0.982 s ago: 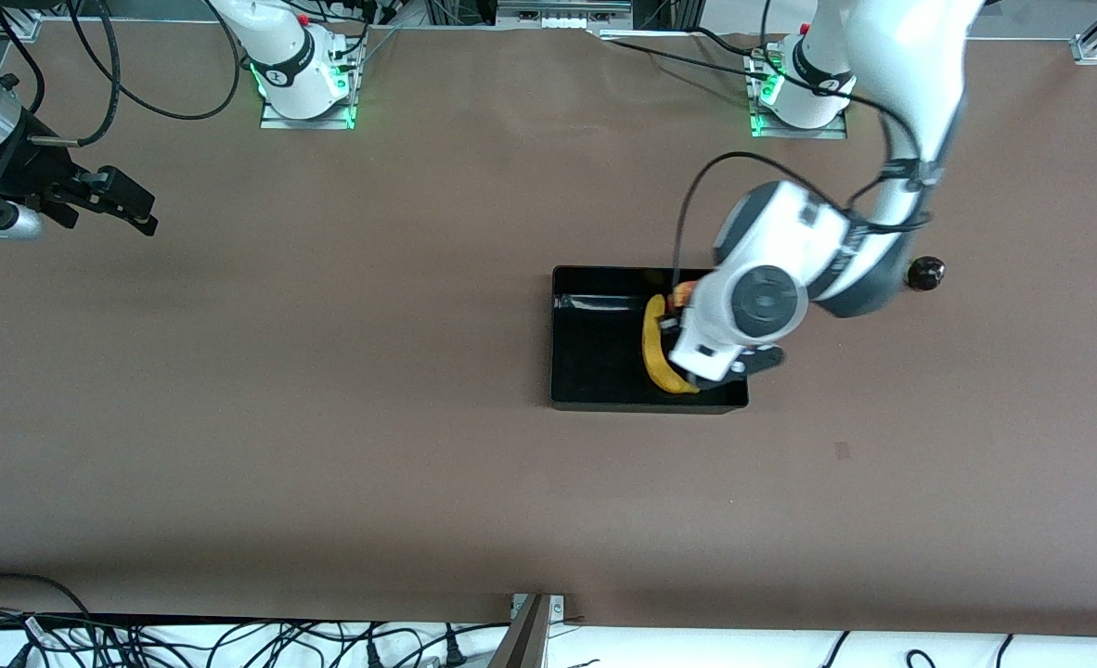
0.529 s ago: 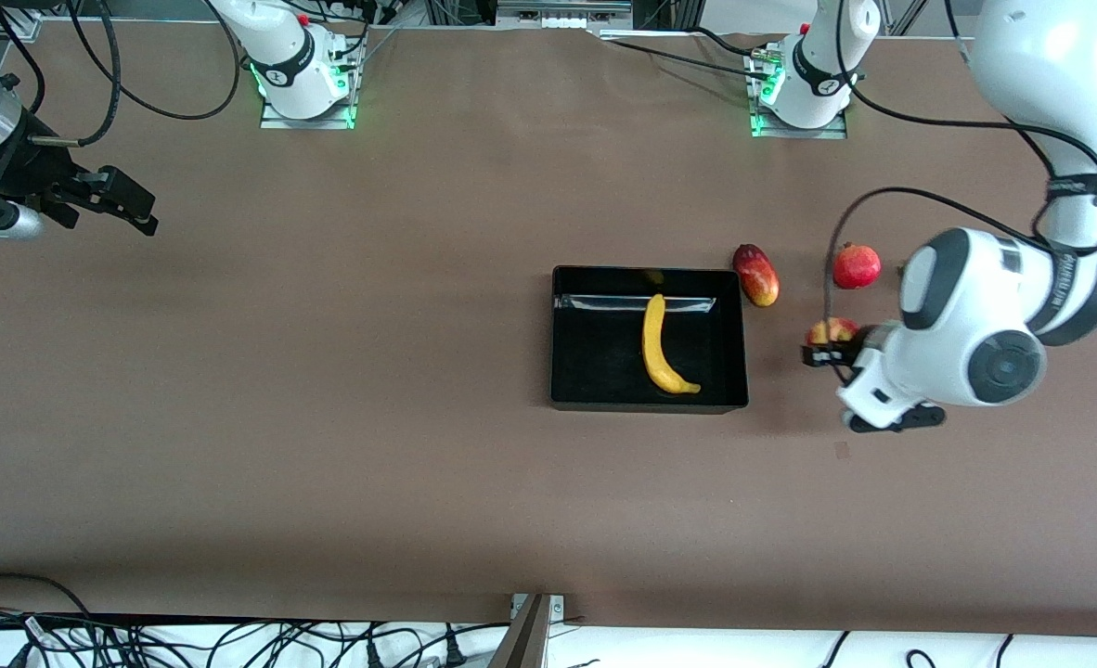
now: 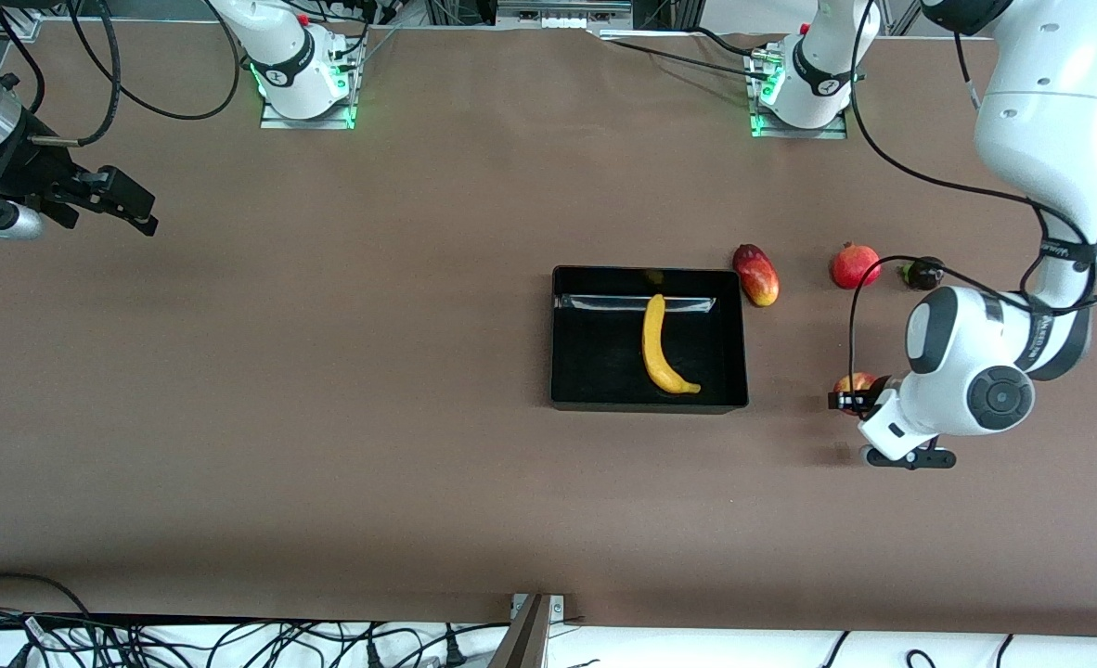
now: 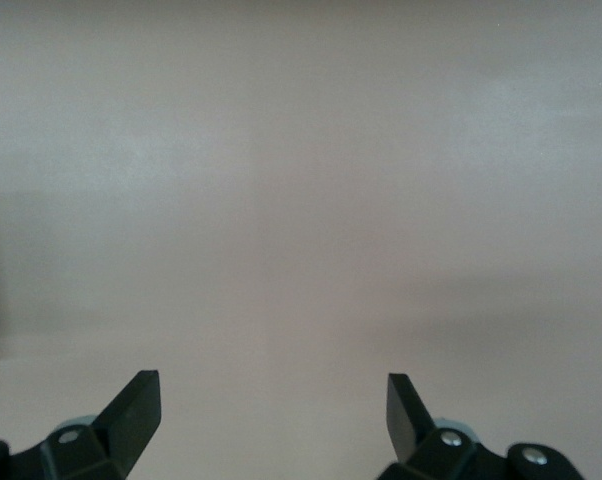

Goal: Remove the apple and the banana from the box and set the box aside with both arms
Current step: 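Lower the apple onto the table and open the left gripper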

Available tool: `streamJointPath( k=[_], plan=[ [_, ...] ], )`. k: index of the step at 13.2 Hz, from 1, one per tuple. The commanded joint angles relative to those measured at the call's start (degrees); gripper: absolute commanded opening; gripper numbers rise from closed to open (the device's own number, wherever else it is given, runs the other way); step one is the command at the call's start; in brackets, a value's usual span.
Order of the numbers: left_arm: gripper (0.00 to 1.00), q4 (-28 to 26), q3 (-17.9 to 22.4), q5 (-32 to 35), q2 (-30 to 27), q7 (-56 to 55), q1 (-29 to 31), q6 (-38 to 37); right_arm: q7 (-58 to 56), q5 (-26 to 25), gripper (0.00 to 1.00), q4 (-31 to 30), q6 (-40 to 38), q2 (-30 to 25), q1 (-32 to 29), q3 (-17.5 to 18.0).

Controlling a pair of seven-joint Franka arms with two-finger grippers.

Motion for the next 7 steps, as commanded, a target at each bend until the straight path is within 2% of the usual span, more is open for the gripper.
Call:
streamJointPath(
  k=[1, 2, 3, 4, 5, 6, 7],
  plan=[
    [0.0, -3.44, -0.22, 1.45, -0.29, 0.37, 0.69, 6.17, -0.49, 0.71, 1.0, 0.82, -0.04, 0.33, 0.1, -0.05],
    [0.05, -3.45, -0.22, 1.45, -0.02, 0.37, 0.69, 6.63, -0.49, 0.71, 1.0, 0.82, -0.04, 0.33, 0.1, -0.05],
    [0.23, -3.45, -0.22, 1.45, 0.07, 0.37, 0.69, 6.72, -0.49, 0.71, 1.0, 0.82, -0.04, 0.33, 0.1, -0.05],
    [0.36, -3.45, -0.22, 1.45, 0.07, 0.45, 0.69, 6.72, -0.49, 0.71, 1.0, 0.82, -0.04, 0.33, 0.1, -0.05],
    [0.82, -3.36, -0.22, 1.45, 0.07, 0.71, 0.69, 6.72, -0.49, 0.71, 1.0, 0.82, -0.04, 0.33, 0.1, -0.05],
    [1.0, -3.36, -0.22, 1.45, -0.02, 0.8, 0.77, 6.63, -0.49, 0.71, 1.0, 0.82, -0.13, 0.33, 0.1, -0.05],
    [1.0, -3.36, -0.22, 1.45, -0.28, 0.28, 0.77, 5.94, -0.49, 0.71, 1.0, 0.82, -0.13, 0.33, 0.1, -0.05]
  ],
)
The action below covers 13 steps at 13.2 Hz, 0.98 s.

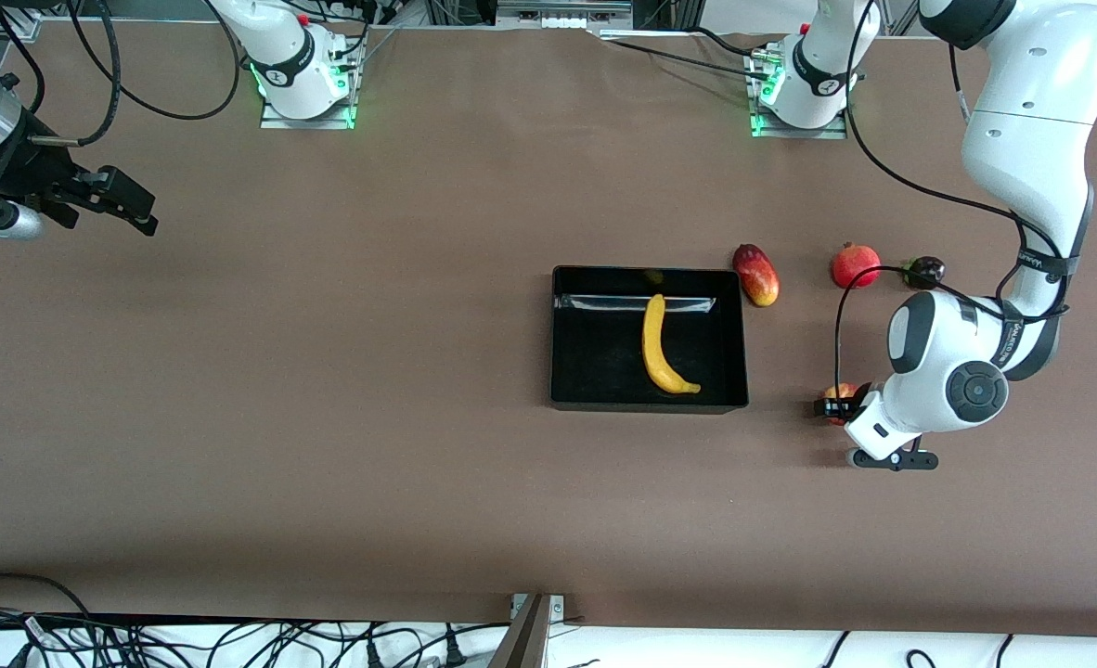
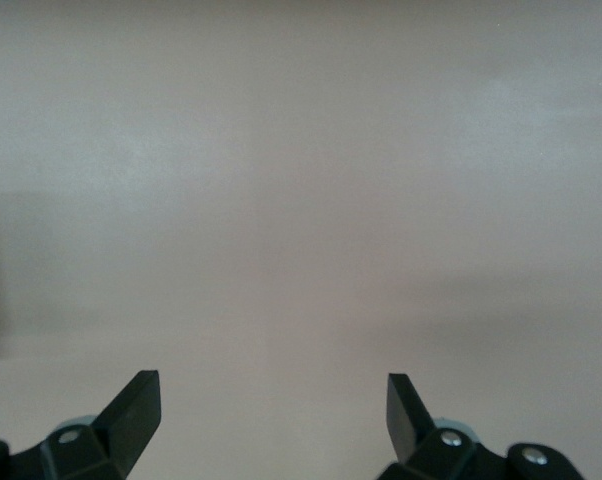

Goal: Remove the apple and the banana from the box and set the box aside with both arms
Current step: 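Lower the apple onto the table and open the left gripper, then reach the left gripper back into the tray and grasp the banana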

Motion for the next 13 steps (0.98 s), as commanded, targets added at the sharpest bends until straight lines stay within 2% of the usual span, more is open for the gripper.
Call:
streamJointPath(
  k=[1, 4, 6, 7, 9, 11, 13],
  plan=[
    [1.0, -0.83, -0.38, 1.44, -2.34, -0.26, 0.43, -1.84, -0.49, 0.71, 1.0, 0.82, -0.04, 0.33, 0.1, -0.05],
    [1.0, 0.67, -2.22, -1.7, -9.09, -7.7, -2.81, -14.47, -0.49, 0.71, 1.0, 0.82, -0.04, 0.33, 0.1, -0.05],
    [1.0, 1.28, -2.84, -8.98, -13.23, -14.91, -6.49, -19.33, -0.49, 0.71, 1.0, 0.82, -0.13, 0.24, 0.1, -0.05],
    [1.0, 1.37, -2.84, -11.71, -14.21, -18.6, -8.69, -19.61, -0.49, 0.71, 1.0, 0.82, -0.13, 0.24, 0.1, -0.05],
    [1.0, 0.94, -3.71, -12.36, -14.31, -22.75, -13.53, -19.61, -0.49, 0.71, 1.0, 0.82, -0.04, 0.24, 0.1, -0.05],
    [1.0, 0.49, -7.66, -11.74, -12.12, -24.78, -14.16, -18.12, -0.49, 0.71, 1.0, 0.82, -0.04, 0.24, 0.1, -0.05],
    [1.0, 0.14, -7.76, -11.13, -9.75, -28.63, -17.66, -13.74, -0.57, 0.71, 1.0, 0.82, -0.04, 0.24, 0.1, -0.05]
  ],
)
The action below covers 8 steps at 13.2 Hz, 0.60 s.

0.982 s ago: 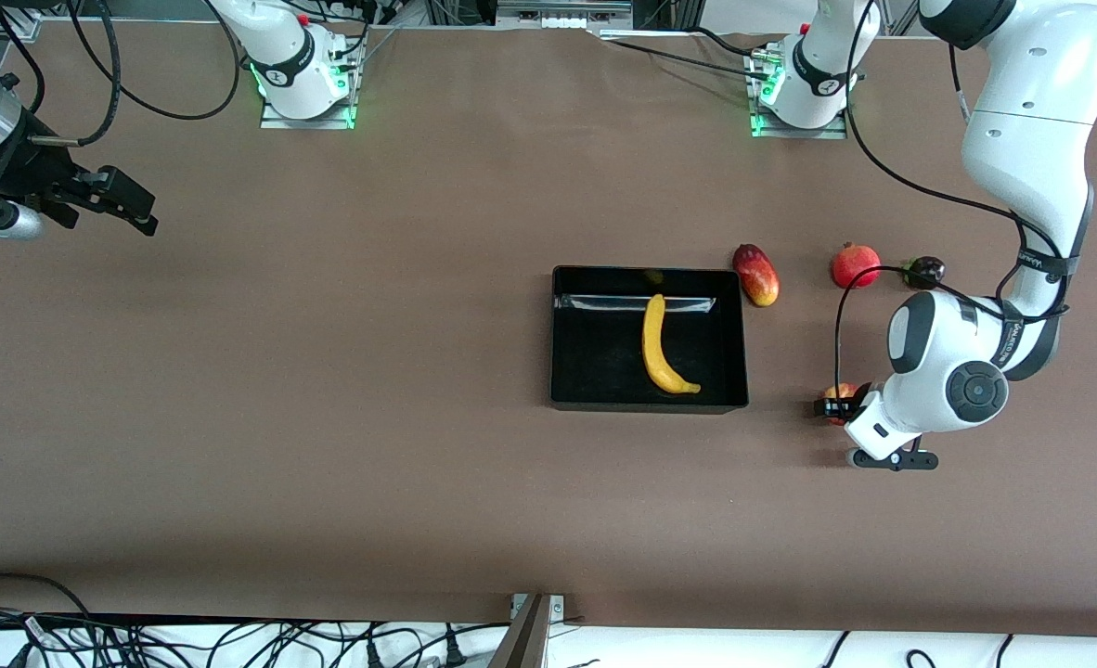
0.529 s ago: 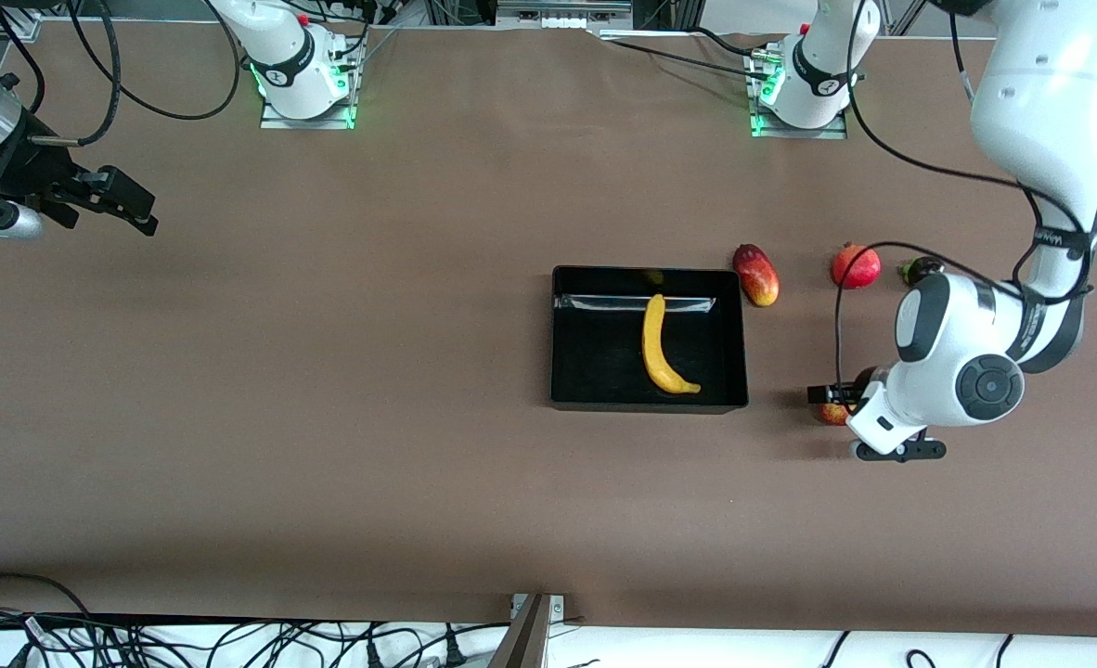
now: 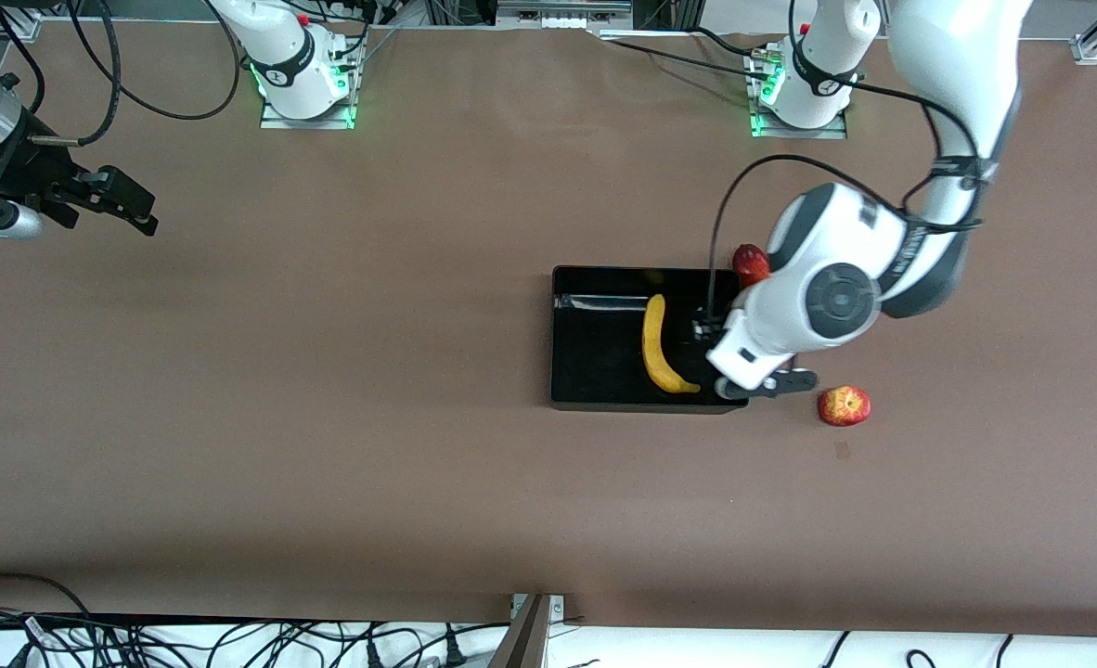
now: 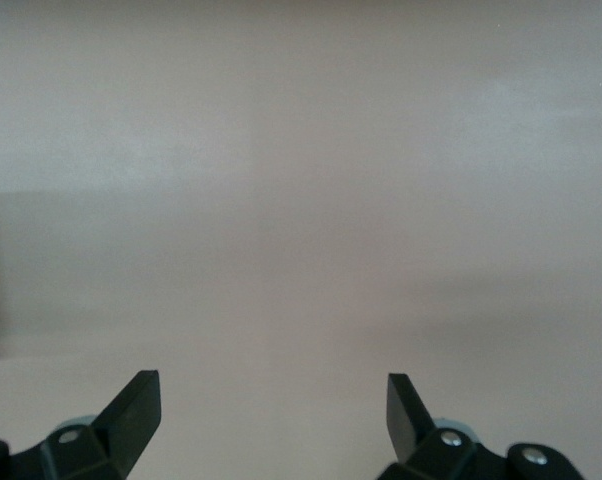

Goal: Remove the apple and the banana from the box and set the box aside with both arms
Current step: 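Reach the left gripper back into the tray and grasp the banana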

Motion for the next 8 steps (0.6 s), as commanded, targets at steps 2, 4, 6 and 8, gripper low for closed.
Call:
streamJointPath(
  k=[2, 4, 6, 8],
  plan=[
    [1.0, -1.94, -0.35, 4.21, 4.79, -5.96, -2.83, 6.74, -0.57, 0.71, 1.0, 0.78, -0.05, 0.32, 0.08, -0.07],
    [1.0, -6.49, -0.36, 7.99, 6.56, -10.44, -4.06, 14.28, -0.49, 0.71, 1.0, 0.78, -0.13, 0.32, 0.08, -0.07],
    [1.0, -9.93, -0.36, 12.04, 7.61, -13.97, -4.16, 19.31, -0.58, 0.71, 1.0, 0.78, -0.13, 0.32, 0.08, -0.07],
    [1.0, -10.47, -0.36, 12.23, 8.67, -14.51, -4.24, 20.82, -0.58, 0.71, 1.0, 0.78, -0.05, 0.24, 0.08, -0.07]
  ],
)
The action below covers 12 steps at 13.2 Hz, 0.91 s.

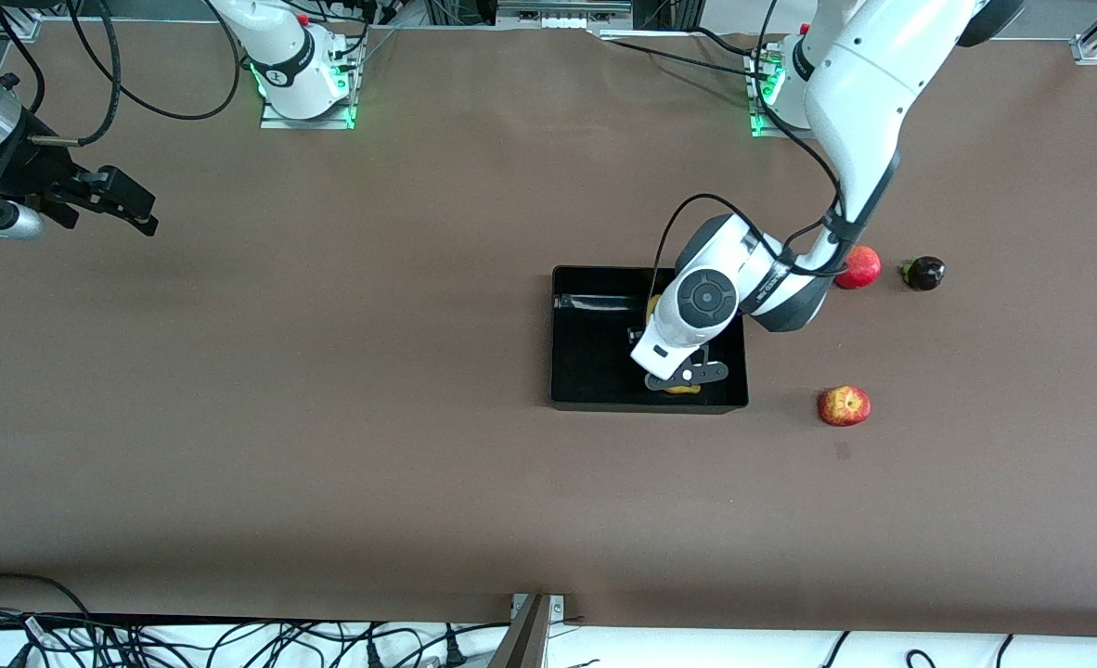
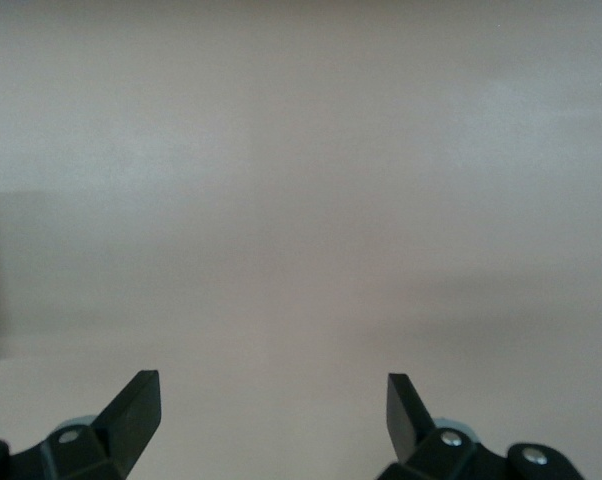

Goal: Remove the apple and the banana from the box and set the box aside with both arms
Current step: 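Reach the left gripper back into the tray and grasp the banana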

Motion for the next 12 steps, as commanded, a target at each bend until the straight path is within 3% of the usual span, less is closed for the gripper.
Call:
streamJointPath(
  k=[1, 3, 4, 8, 12],
  plan=[
    [0.88, -1.31, -0.06, 1.56, -0.06, -1.95, 0.06, 2.08, -0.58, 0.71, 1.0, 0.77, -0.05, 0.22, 0.08, -0.07],
    [0.05, -1.57, -0.14, 1.56, 0.2, -3.45, 0.15, 2.62, -0.58, 0.71, 1.0, 0.77, -0.05, 0.31, 0.08, -0.07],
    [0.0, -1.57, -0.14, 1.91, -0.06, -3.63, 0.15, 2.1, -0.58, 0.71, 1.0, 0.77, -0.05, 0.31, 0.08, -0.07],
    [0.0, 0.44, -1.55, 1.57, -4.17, -2.75, 0.85, -7.89, -0.58, 0.71, 1.0, 0.77, -0.14, 0.22, 0.08, -0.07],
    [0.0, 12.19, -1.73, -4.4, -6.47, 6.27, 3.74, -28.0, -0.58, 0.71, 1.0, 0.77, -0.14, 0.31, 0.08, -0.07]
  ],
)
